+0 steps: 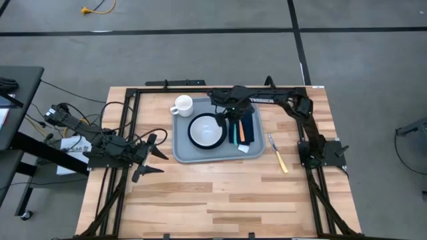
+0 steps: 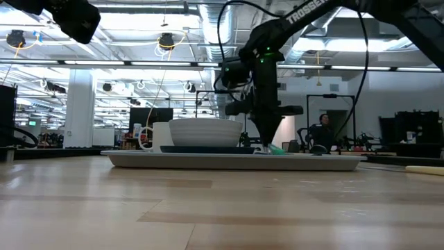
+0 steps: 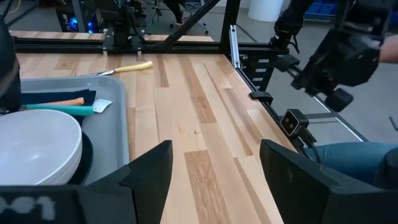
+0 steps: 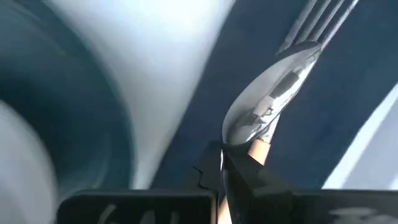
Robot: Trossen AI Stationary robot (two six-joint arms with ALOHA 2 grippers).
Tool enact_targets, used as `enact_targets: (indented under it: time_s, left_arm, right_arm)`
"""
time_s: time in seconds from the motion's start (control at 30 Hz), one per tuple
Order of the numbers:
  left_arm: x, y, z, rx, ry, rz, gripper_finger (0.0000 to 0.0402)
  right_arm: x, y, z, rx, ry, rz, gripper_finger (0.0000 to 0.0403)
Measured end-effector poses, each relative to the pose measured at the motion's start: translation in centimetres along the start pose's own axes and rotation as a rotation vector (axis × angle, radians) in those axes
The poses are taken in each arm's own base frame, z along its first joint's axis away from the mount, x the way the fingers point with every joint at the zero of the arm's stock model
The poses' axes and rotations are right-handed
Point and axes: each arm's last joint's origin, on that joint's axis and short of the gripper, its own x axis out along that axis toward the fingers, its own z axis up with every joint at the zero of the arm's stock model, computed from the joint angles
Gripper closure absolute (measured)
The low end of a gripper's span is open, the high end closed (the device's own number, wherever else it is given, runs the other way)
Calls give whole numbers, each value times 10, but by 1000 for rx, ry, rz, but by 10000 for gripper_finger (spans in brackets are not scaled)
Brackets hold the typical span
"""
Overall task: Set up tray
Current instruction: Put the green spoon on top of the blue table napkin on the gray serving tray to the left of the orange fork
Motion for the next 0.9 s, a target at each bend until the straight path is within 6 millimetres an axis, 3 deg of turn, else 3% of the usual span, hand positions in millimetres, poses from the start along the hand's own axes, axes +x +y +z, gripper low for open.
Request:
enact_targets:
  time_s: [0.37, 0.9]
  left_arm:
    - [0, 0, 0, 2, 0, -1, 171]
    - [0, 0, -1, 2, 7, 1, 171]
  right_arm:
    - [2, -15, 8, 35, 22, -51, 403]
    - [14, -11, 12, 35, 19, -38, 403]
